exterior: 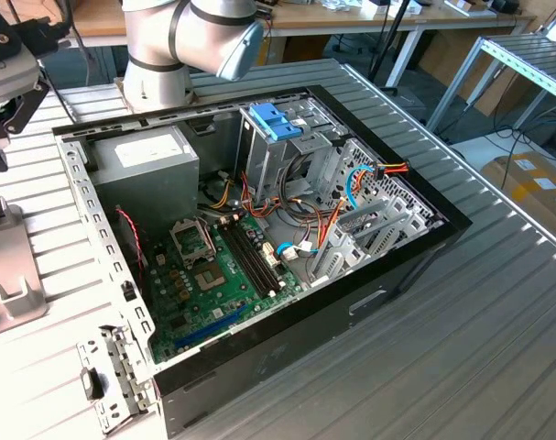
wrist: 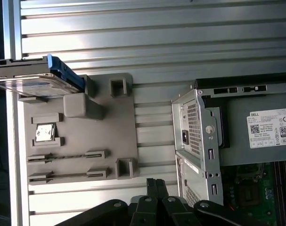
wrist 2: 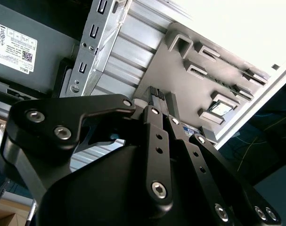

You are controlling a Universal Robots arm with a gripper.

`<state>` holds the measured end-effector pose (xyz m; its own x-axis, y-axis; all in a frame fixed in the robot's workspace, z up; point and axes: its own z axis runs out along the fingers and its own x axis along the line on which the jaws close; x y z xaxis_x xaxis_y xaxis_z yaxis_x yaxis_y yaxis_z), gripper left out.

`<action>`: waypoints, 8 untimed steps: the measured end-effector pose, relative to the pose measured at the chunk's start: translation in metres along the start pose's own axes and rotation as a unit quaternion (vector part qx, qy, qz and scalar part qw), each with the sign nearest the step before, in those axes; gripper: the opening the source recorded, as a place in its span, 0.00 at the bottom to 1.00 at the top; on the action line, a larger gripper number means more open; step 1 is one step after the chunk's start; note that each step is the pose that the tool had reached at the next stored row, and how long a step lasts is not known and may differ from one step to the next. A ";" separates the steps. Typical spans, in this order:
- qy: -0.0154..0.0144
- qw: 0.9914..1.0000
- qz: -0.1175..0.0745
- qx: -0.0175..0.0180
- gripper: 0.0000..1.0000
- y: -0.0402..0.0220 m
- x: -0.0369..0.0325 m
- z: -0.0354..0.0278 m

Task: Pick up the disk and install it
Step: 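Reach for the disk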

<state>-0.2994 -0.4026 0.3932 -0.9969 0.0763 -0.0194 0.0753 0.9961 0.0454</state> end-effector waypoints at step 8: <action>0.000 1.000 0.000 0.000 0.11 -0.0006 0.0084 -0.0002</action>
<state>-0.3078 -0.4026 0.3932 -0.9969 0.0762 -0.0195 0.0753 0.9961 0.0454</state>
